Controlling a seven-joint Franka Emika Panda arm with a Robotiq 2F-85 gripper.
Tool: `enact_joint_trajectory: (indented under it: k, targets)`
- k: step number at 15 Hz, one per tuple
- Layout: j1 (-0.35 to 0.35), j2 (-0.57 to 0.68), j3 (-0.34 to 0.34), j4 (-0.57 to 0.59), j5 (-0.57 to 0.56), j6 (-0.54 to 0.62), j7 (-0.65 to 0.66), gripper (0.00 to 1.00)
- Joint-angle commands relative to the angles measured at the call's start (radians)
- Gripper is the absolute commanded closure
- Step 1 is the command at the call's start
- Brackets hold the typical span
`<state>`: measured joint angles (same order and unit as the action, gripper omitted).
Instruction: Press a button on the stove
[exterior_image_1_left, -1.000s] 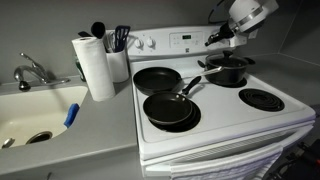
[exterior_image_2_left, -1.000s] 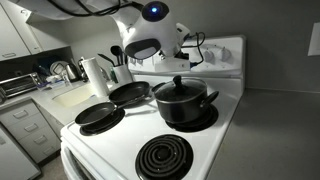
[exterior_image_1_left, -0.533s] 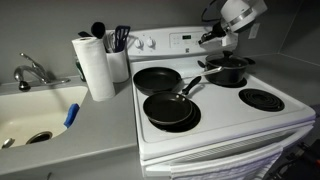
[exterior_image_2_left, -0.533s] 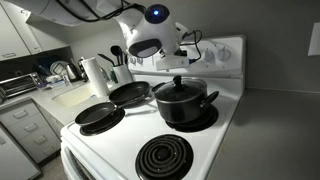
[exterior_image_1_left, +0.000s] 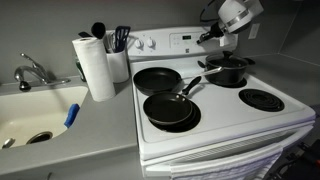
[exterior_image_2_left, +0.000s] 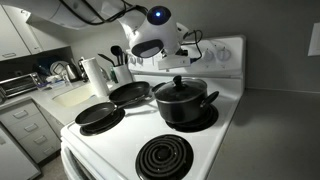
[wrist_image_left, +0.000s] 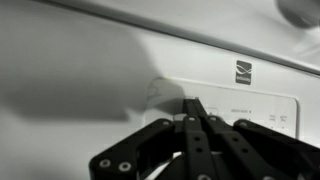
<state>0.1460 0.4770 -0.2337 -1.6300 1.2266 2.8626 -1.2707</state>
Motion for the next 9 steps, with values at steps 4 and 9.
enact_joint_trajectory:
  k: [4, 9]
  targets:
    - [-0.027, 0.034, 0.017, 0.047, 0.036, -0.012, -0.042, 1.00]
    - [-0.030, 0.043, 0.017, 0.056, 0.034, -0.025, -0.036, 1.00]
